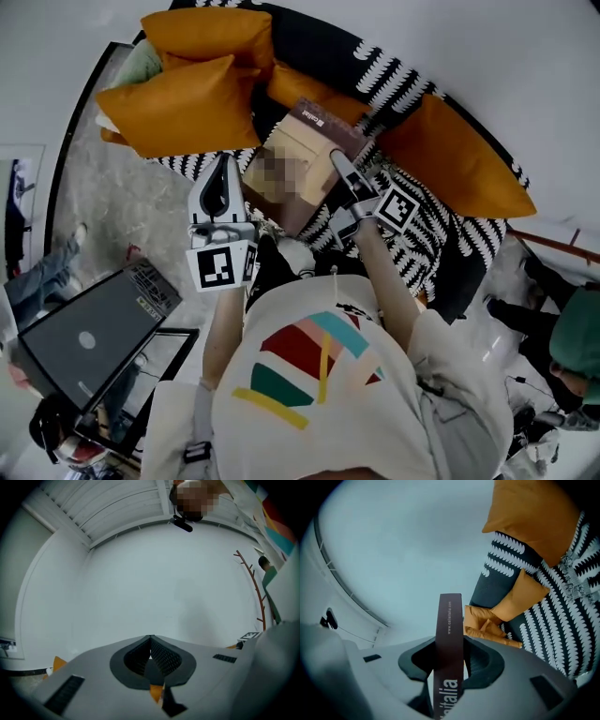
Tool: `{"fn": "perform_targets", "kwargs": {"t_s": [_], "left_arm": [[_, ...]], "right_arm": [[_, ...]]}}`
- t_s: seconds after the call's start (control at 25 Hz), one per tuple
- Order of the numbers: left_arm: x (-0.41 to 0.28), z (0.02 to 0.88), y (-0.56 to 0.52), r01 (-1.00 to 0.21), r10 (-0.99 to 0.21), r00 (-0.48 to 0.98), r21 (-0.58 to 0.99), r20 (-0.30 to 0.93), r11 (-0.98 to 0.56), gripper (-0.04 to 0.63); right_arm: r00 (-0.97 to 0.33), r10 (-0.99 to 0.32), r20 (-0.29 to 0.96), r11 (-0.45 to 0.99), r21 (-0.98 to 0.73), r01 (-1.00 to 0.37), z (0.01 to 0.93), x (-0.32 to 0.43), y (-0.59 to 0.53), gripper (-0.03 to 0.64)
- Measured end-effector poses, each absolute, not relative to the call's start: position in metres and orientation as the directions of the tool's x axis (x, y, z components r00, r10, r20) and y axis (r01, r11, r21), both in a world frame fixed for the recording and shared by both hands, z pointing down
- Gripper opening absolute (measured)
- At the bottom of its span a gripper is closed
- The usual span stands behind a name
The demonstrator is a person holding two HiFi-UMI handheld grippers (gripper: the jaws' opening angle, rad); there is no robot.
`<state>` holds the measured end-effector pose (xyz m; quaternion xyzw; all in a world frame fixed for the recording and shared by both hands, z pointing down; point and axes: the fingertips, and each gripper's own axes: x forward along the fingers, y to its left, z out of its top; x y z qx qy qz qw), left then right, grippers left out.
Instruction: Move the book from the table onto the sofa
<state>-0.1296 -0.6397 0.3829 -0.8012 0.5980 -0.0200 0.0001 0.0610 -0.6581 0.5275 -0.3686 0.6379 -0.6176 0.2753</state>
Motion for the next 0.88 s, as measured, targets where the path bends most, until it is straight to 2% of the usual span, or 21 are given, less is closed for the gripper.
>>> {"fn": "perform_targets", "kwargs": {"t_s": [0.16,0.44,0.72,0.88], "left_arm": [[-0.133,0.376,-0.65,-0.958,-0.958,0.285,-0.035,0.018,-0.286,0.003],[-0.135,0.393,-0.649,-0.958,-0.956,0.282,-0.038,0.081,-0.286,0.003],[-0.135,0.431,-0.65,-0.953,-0.94,0.296,-0.019,0.168,-0.303,0.003],[-0.139,0.458,-0.653,-0.955,-0.933,0.293,0.021,0.206,-0.296,0.003]], "right_arm": [[-0.561,-0.812,0.164,-0.082,-0.982,-0.17,0.545,0.067,-0.665,0.153],[-0.598,-0.77,0.222,-0.11,-0.97,-0.219,0.582,0.052,-0.688,0.153],[-0.602,-0.672,0.43,-0.233,-0.895,-0.38,0.673,0.033,-0.708,0.153],[-0.596,-0.628,0.501,-0.317,-0.863,-0.393,0.72,0.022,-0.712,0.153]]}}
